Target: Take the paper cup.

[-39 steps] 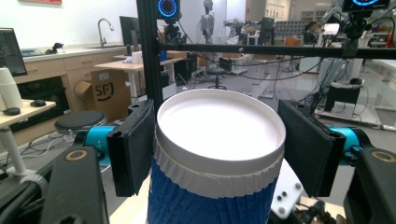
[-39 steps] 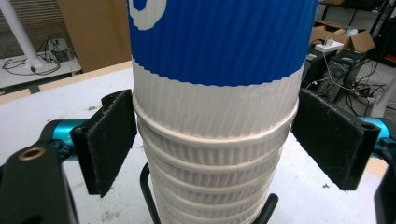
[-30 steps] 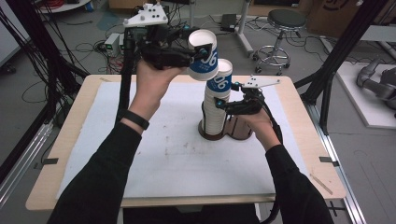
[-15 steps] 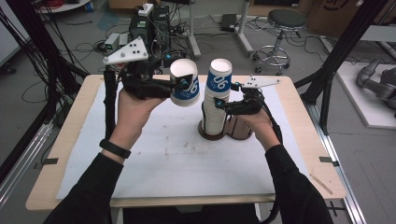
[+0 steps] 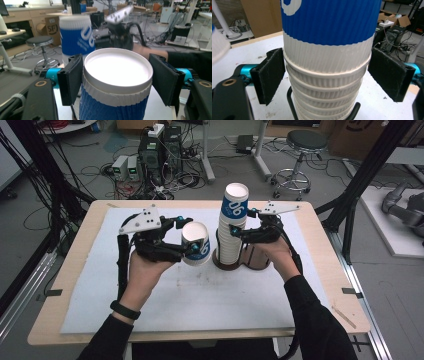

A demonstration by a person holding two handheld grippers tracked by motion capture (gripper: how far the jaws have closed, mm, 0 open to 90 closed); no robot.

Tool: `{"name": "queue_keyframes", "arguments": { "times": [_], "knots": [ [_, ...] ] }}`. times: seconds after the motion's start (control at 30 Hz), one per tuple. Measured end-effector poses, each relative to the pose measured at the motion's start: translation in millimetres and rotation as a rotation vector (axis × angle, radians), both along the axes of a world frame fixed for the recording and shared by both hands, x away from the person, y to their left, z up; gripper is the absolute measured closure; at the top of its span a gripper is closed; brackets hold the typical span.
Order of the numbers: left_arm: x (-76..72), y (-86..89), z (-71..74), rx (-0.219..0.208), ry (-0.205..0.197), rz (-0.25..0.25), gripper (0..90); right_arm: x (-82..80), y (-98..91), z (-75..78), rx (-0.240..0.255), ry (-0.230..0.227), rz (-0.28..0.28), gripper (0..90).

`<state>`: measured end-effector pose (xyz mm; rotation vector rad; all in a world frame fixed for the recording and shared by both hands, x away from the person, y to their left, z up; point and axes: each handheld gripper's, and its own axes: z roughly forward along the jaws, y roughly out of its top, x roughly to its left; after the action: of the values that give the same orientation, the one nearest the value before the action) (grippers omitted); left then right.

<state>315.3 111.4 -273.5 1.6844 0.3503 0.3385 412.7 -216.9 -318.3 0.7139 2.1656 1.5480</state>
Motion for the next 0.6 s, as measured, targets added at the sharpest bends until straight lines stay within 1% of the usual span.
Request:
{"name": "queue_keyframes", "arguments": {
  "times": [0.17,0.23,0.33,0.43,0.53,0.6],
  "knots": [
    [-4.6,-2.2,-21.1,0.032,0.012,-0.009,30.0,-0.2,0.0,0.1,-0.002,0.005,-0.004,15.0],
    [-5.8,-2.4,-26.3,0.04,0.016,-0.009,30.0,-0.3,0.0,0.2,-0.003,0.005,-0.005,15.0],
    [-7.3,-1.0,-32.0,0.021,0.018,-0.014,30.0,-0.6,0.0,0.3,-0.007,0.004,-0.007,15.2],
    [-5.6,-0.2,-35.2,0.031,0.029,-0.015,30.0,-0.6,-0.5,0.4,-0.01,0.006,-0.007,15.3],
    [-4.0,1.8,-38.3,0.006,0.042,-0.017,30.0,-0.8,-0.5,0.5,-0.006,0.01,-0.007,15.2],
    [-3.4,2.9,-40.7,0.011,0.044,-0.013,30.0,-1.2,-1.0,0.9,-0.003,0.017,-0.007,15.1]
  ]
}}
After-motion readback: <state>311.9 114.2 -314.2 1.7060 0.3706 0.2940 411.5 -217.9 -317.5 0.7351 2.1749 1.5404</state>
